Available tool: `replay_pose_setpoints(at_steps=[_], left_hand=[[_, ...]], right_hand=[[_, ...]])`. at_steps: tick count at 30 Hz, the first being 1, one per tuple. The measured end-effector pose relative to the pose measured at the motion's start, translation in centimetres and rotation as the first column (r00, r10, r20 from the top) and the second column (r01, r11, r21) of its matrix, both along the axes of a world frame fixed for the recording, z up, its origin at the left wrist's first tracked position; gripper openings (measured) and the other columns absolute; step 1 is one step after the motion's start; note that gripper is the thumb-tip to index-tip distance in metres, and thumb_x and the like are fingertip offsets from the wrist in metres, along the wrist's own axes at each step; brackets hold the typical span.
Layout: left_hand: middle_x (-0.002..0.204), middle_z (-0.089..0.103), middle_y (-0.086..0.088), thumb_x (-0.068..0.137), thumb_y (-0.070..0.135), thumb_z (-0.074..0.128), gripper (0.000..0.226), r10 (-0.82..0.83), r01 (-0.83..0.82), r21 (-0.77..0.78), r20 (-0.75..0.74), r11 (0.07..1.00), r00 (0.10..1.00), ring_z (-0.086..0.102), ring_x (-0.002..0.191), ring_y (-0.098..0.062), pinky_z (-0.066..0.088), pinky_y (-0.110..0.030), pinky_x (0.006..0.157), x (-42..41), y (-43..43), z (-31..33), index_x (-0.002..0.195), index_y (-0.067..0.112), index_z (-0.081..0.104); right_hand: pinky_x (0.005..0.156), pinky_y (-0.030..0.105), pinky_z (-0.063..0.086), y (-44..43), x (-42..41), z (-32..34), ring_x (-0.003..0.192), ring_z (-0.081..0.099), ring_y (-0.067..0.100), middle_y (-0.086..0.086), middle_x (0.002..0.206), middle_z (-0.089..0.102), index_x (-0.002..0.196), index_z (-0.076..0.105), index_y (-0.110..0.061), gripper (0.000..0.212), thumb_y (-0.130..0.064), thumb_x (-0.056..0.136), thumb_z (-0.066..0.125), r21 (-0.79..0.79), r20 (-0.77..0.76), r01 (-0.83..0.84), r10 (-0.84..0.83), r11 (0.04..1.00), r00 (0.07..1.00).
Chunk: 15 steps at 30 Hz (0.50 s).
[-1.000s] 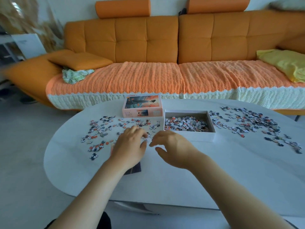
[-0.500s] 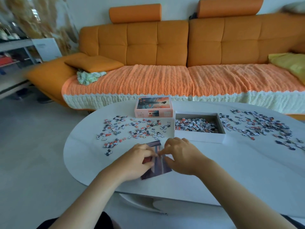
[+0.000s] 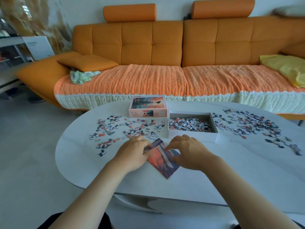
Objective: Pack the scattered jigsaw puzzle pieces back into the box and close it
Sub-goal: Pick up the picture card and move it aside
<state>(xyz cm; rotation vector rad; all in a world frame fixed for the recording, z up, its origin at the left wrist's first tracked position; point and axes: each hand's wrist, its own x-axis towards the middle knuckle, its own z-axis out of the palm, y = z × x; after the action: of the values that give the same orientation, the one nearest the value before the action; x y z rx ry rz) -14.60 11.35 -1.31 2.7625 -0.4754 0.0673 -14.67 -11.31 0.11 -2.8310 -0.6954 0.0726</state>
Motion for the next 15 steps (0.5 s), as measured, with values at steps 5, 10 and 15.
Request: replay_pose_setpoints(at_steps=[5,10,15], left_hand=[[0.104,0.056,0.015,0.081,0.052,0.067,0.029,-0.100,0.098,-0.030,-0.072,0.995,0.992,0.049,0.099,-0.006,0.041,-0.024,0.086,-0.3,-2.0,0.4,0.105,0.035,0.068],[0.098,0.054,0.014,0.081,0.044,0.069,0.027,-0.243,0.228,-0.104,-0.163,0.968,0.956,0.048,0.095,-0.004,0.043,-0.025,0.087,-0.4,-5.0,0.9,0.107,0.037,0.070],[0.103,0.056,0.009,0.084,0.040,0.065,0.026,-0.320,0.304,-0.126,-0.132,0.944,0.938,0.050,0.102,-0.009,0.044,-0.027,0.090,0.1,-8.8,0.8,0.109,0.038,0.070]], right_hand=[[0.086,0.034,0.046,-1.6,0.0,-0.1,0.104,0.049,0.018,-0.008,0.117,0.057,0.115,0.066,-0.035,0.038,-0.020,0.081,0.055,0.000,0.028,0.033,-0.033,0.999,0.999],[0.086,0.031,0.042,-2.9,-0.8,-0.3,0.100,0.049,0.015,-0.010,0.112,0.055,0.115,0.064,-0.039,0.037,-0.046,0.080,0.059,0.012,0.024,-0.002,0.002,1.000,1.000],[0.089,0.036,0.043,-6.3,-1.2,0.2,0.103,0.052,0.016,-0.011,0.112,0.056,0.110,0.065,-0.040,0.031,-0.051,0.082,0.056,-0.050,0.038,0.158,-0.156,0.986,0.987]])
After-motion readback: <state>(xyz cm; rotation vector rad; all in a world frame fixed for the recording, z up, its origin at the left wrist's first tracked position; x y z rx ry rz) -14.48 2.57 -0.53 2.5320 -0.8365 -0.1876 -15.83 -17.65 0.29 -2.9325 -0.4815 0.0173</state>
